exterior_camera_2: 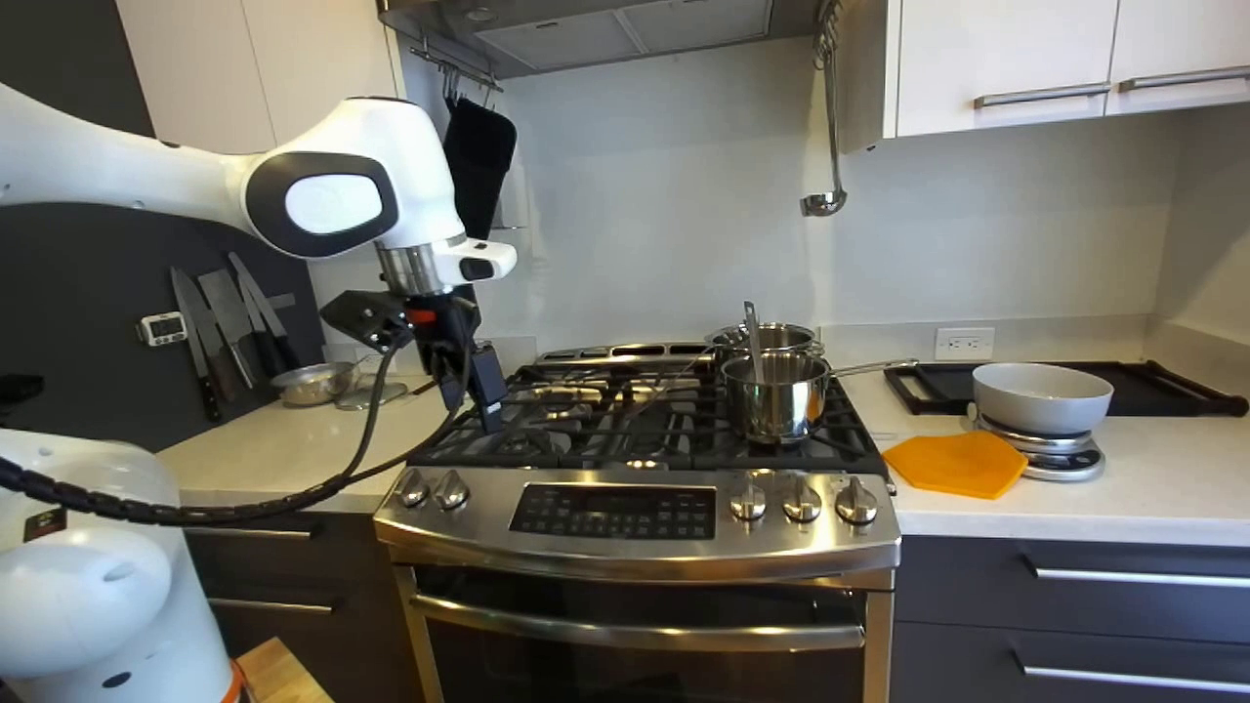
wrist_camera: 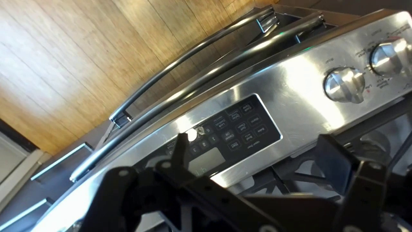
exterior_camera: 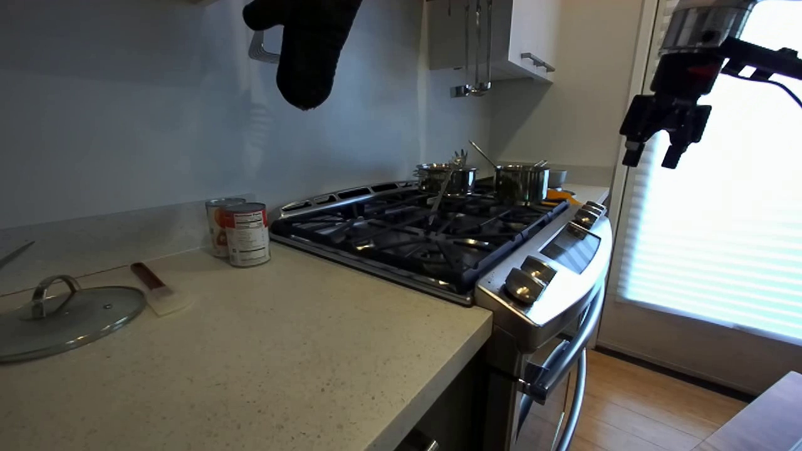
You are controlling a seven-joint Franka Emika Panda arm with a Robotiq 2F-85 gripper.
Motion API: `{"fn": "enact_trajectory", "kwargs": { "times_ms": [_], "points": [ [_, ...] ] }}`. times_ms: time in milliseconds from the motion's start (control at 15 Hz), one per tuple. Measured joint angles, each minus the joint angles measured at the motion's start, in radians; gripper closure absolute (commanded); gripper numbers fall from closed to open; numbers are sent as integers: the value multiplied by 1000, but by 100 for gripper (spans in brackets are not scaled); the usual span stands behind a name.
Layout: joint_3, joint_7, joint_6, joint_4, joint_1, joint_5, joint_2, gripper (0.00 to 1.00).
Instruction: Press the button on the stove
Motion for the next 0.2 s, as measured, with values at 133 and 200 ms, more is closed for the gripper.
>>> {"fn": "enact_trajectory", "kwargs": {
  "times_ms": [133, 200],
  "points": [
    [-18, -81, 0, 0, 22, -31, -25, 0],
    [-29, -109, 0, -2, 31, -39, -36, 0]
  ]
}}
